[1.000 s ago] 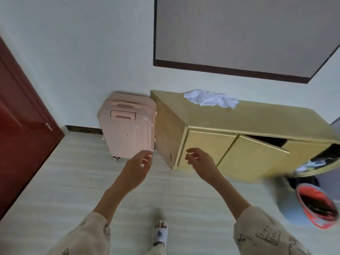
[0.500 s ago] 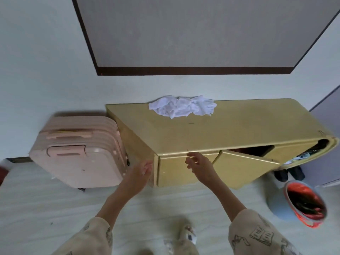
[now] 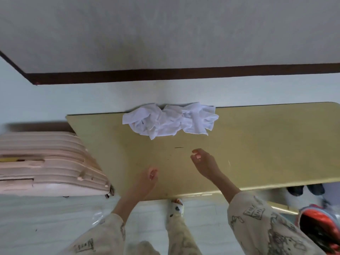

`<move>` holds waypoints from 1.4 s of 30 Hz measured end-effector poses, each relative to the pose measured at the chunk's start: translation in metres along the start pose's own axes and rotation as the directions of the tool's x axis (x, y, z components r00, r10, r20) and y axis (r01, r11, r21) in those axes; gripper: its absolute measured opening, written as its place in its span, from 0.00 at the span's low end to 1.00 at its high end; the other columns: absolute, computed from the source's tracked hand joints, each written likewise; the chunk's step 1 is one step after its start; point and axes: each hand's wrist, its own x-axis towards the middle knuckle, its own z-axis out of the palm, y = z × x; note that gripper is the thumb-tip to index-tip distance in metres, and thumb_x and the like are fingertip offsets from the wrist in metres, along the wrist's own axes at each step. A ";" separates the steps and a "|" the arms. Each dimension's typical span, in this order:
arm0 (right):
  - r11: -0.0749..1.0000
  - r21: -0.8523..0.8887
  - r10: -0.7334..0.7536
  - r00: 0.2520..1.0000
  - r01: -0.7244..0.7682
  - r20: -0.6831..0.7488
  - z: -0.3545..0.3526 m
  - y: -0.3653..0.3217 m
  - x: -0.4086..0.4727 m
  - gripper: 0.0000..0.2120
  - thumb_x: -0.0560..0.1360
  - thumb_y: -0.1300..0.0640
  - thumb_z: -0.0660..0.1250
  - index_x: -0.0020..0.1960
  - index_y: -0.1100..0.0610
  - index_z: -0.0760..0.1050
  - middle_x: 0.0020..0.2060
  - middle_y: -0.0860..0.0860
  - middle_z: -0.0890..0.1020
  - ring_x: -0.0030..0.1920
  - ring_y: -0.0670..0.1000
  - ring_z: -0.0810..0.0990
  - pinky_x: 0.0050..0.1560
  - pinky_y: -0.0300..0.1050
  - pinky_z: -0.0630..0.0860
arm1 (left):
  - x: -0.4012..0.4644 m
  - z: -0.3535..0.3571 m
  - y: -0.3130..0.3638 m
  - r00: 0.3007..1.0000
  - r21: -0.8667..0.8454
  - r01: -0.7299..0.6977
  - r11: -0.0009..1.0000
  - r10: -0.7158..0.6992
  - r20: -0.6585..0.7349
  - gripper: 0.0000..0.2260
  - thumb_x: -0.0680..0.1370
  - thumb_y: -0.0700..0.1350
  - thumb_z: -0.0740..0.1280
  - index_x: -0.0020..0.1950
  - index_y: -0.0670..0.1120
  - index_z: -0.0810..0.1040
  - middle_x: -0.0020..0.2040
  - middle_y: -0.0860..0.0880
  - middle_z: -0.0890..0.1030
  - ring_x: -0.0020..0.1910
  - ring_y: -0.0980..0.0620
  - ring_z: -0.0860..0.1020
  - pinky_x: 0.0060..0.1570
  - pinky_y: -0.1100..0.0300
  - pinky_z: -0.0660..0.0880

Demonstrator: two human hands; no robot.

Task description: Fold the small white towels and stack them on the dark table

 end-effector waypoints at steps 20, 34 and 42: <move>0.687 -0.720 -0.328 0.926 0.098 -0.187 -0.017 0.054 0.191 0.15 0.56 0.70 0.72 0.40 0.61 0.77 0.34 0.55 0.78 0.34 0.57 0.77 0.34 0.47 0.71 | 0.136 0.042 0.031 0.977 -0.059 0.091 0.994 -0.077 0.199 0.07 0.79 0.43 0.60 0.56 0.48 0.74 0.47 0.54 0.76 0.49 0.53 0.76 0.54 0.58 0.73; 0.887 -0.202 -0.460 0.831 0.415 -0.313 -0.092 -0.052 0.105 0.09 0.75 0.57 0.62 0.46 0.59 0.80 0.39 0.53 0.82 0.41 0.53 0.76 0.43 0.43 0.69 | 0.143 0.005 0.117 0.915 0.043 -0.395 0.918 0.397 -0.076 0.20 0.73 0.44 0.68 0.64 0.42 0.70 0.61 0.46 0.73 0.60 0.48 0.70 0.60 0.58 0.64; 0.849 -0.233 -0.528 0.737 0.474 -0.423 -0.149 -0.067 0.055 0.06 0.74 0.62 0.65 0.46 0.59 0.81 0.39 0.53 0.81 0.41 0.53 0.78 0.43 0.40 0.72 | 0.128 -0.031 0.146 0.788 0.418 -0.524 0.742 0.609 -0.091 0.16 0.70 0.56 0.58 0.39 0.46 0.79 0.39 0.49 0.81 0.49 0.47 0.79 0.50 0.46 0.70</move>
